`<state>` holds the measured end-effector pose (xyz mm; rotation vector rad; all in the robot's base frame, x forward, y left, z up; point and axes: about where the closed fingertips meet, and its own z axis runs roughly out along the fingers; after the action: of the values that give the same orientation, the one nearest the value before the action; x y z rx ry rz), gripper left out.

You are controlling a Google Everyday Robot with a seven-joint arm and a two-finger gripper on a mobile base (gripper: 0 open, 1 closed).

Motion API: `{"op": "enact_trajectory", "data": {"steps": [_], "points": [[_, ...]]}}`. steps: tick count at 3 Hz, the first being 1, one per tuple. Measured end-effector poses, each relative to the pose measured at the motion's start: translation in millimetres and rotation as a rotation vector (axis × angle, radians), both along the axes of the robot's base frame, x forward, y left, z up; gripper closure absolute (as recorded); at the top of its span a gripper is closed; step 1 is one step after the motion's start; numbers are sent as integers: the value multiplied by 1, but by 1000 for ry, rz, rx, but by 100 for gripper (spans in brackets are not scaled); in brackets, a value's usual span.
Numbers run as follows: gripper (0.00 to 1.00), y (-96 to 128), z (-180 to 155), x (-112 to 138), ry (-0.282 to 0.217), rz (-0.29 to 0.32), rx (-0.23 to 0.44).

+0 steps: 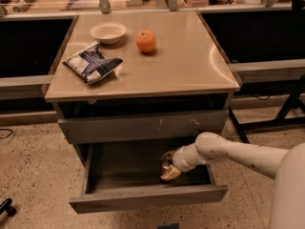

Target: Place coke can into middle drawer

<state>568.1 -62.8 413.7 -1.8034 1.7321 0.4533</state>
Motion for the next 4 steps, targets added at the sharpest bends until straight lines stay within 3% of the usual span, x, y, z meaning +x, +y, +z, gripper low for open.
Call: {"op": "enact_trajectory", "data": {"steps": [1, 4], "points": [[84, 0, 0, 0, 0, 0, 0], [13, 0, 0, 0, 0, 0, 0]]}}
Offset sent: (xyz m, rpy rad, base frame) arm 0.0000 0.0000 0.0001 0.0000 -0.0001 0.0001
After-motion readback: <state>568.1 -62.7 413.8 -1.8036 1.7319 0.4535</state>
